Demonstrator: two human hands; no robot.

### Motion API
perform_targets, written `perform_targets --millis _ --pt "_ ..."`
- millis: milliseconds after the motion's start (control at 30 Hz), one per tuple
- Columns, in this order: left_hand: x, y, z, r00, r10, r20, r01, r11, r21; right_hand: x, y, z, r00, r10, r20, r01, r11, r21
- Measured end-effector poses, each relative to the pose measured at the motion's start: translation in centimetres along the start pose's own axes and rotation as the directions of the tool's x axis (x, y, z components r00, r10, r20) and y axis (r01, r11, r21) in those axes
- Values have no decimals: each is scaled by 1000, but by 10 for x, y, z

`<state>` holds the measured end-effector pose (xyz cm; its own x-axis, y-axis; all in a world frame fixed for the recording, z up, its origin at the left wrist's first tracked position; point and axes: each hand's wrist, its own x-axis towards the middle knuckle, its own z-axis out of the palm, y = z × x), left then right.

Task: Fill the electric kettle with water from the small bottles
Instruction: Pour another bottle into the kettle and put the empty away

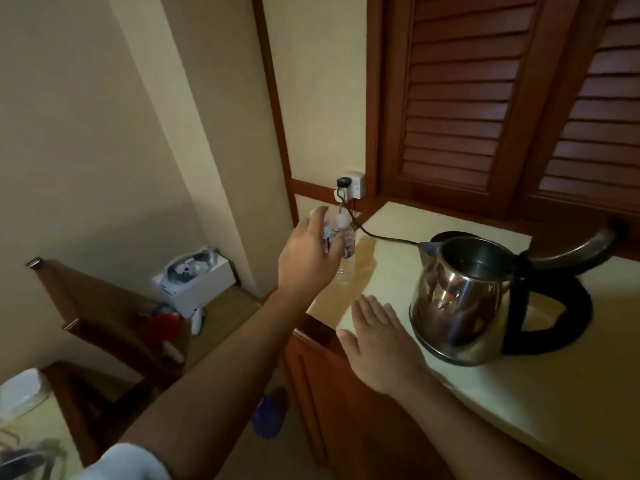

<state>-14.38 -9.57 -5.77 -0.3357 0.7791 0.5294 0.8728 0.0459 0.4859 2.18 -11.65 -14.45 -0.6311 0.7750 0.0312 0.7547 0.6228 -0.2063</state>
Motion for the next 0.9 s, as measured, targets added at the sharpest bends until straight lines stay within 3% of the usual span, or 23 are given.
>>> perform_targets --millis 167,267,367,467,600,767,900 --pt "26 -3 15 996 40 83 -44 998 48 2 0 7 999 45 23 -43 996 -77" --pt "26 -6 24 994 47 101 -48 999 11 -1 -1 6 999 52 -7 -52 999 -17" --pt "16 -11 32 992 63 107 -60 998 -32 -9 -5 0 975 87 -205 -46 979 197" --pt "4 -18 37 990 87 113 -76 993 -94 -19 -9 -9 882 98 -461 40 959 280" --pt "-12 -23 41 988 89 124 -64 979 -192 -19 -12 -41 817 146 -558 47 947 317" --pt "-39 -19 24 972 229 56 -190 903 -384 -13 -17 -100 708 -23 -706 158 979 127" --pt "-56 4 -15 940 330 90 -239 823 -516 -16 -22 -135 781 -108 -615 181 982 58"
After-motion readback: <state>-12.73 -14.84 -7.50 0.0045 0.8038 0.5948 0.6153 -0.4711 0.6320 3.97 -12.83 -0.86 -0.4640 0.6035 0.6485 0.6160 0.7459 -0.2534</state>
